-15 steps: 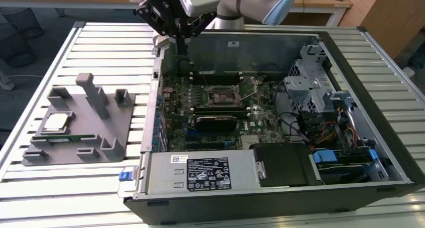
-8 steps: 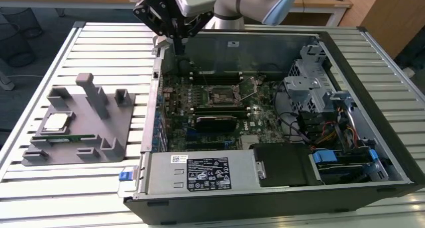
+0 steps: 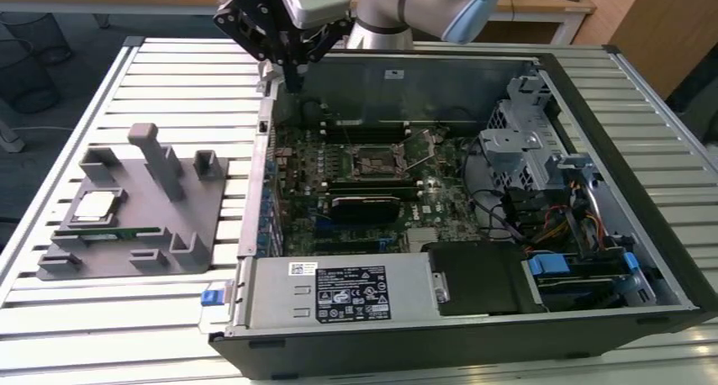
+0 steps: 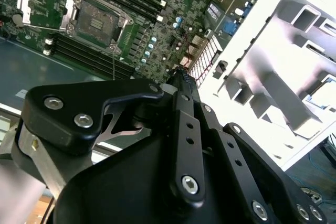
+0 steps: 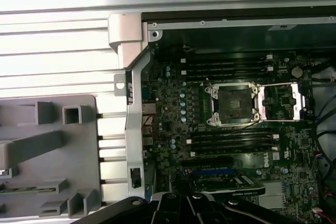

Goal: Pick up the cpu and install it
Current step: 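Reach for the cpu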

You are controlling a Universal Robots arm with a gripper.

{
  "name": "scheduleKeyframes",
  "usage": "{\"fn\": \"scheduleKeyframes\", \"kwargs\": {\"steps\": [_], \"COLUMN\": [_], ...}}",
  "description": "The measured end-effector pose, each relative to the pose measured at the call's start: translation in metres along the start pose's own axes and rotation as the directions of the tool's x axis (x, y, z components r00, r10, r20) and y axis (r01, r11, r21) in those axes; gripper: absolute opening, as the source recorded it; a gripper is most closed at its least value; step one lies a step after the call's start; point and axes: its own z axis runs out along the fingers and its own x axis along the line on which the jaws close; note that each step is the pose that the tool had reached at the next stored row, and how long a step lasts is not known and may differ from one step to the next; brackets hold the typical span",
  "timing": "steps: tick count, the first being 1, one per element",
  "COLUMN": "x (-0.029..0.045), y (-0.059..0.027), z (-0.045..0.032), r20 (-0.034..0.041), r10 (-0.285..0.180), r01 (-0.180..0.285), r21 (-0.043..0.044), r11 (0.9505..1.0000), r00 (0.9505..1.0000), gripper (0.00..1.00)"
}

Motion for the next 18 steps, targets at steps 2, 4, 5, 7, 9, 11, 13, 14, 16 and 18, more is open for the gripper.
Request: {"fn": "scheduleKeyframes", "kwargs": {"steps": [2,4,5,7,9,11,13,14,16,18], "x": [0.0032,0.0067,0.0084,0.0122,0.0159,0.0198,0.0236,0.0257,0.0305,0.0351], "y": [-0.0002,-0.0005,-0.0006,-0.0009,-0.0012,-0.0015,-0.0018,-0.0020,-0.0023,-0.0027], "z": [0.0000,0.0000,-0.0001,-0.0001,-0.0001,-0.0001,-0.0001,-0.0001,-0.0001,0.0000], "r20": [0.0000,0.0000,0.0000,0.0000,0.0000,0.0000,0.0000,0.0000,0.0000,0.0001], "r10": [0.000,0.000,0.000,0.000,0.000,0.000,0.000,0.000,0.000,0.000], "r01": [0.000,0.000,0.000,0.000,0.000,0.000,0.000,0.000,0.000,0.000], "r21": [0.0000,0.0000,0.0000,0.0001,0.0000,0.0000,0.0000,-0.0001,0.0000,-0.0001], "r11": [1.0000,1.0000,1.0000,1.0000,1.0000,1.0000,1.0000,1.0000,1.0000,1.0000], "r00": [1.0000,1.0000,1.0000,1.0000,1.0000,1.0000,1.0000,1.0000,1.0000,1.0000], "gripper": [0.11,0.11,0.11,0.11,0.11,0.11,0.11,0.11,0.11,0.11]}}
